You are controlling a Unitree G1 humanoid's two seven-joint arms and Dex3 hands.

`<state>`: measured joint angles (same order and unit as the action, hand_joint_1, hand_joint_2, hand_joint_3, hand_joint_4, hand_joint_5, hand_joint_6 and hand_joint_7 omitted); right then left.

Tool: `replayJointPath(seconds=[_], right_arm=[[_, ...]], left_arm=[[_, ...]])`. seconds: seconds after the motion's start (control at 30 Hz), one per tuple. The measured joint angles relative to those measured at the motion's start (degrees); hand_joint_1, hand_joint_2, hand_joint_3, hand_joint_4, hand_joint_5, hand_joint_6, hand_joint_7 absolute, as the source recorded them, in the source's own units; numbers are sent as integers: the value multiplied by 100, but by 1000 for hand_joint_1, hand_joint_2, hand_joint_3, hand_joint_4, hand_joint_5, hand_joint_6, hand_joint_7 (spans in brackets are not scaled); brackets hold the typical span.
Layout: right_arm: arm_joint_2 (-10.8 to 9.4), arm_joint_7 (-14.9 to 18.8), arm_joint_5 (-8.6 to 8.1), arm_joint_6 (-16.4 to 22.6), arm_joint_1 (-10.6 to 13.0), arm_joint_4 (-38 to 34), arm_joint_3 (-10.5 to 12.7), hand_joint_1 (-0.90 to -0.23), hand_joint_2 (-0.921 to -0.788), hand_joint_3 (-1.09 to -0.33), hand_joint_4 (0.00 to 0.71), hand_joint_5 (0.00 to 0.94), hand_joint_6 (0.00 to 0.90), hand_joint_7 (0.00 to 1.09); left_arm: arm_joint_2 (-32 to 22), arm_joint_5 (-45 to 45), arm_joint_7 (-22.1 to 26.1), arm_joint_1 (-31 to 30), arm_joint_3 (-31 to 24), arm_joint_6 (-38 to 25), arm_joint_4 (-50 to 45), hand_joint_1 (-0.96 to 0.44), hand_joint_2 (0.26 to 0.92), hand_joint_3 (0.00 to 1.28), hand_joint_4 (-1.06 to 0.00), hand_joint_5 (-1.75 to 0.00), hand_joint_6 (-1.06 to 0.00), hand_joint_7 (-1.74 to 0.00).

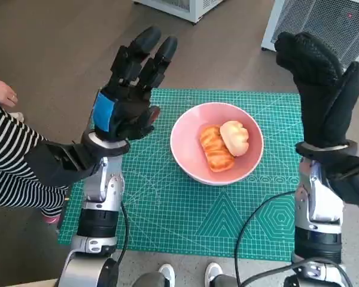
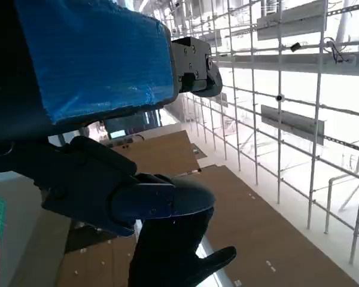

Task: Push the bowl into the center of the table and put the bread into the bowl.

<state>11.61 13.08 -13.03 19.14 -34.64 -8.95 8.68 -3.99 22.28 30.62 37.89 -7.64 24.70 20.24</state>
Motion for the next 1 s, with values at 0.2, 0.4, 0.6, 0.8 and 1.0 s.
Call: replayJointPath(seconds=[0.2,0.4,0.6,0.8,1.0], right_arm=[[-53,-34,58,5,49,67,-12,-695,-921,-711,145,0,44,516],[-80,-69,189,22,78,108,-25,-695,-921,-714,144,0,43,517],[-112,-95,215,29,142,166,-51,-699,-921,-715,144,0,36,516],[-116,-105,222,32,189,219,-66,-705,-921,-713,144,0,34,516],[-117,-113,226,39,199,255,-69,-701,-921,-710,145,1,29,515]], left_arm=[[0,-6,0,0,18,34,0,-680,921,438,-144,-10,1,-467],[0,-30,-1,0,23,54,0,-673,921,443,-150,-12,1,-483],[-1,-112,-10,-3,43,46,-44,-668,921,450,-152,-14,1,-502],[-1,-140,-36,-4,83,-9,-185,-668,921,456,-153,-15,1,-515],[-3,-145,-63,-6,109,-105,-304,-667,921,458,-150,-13,1,-516]])
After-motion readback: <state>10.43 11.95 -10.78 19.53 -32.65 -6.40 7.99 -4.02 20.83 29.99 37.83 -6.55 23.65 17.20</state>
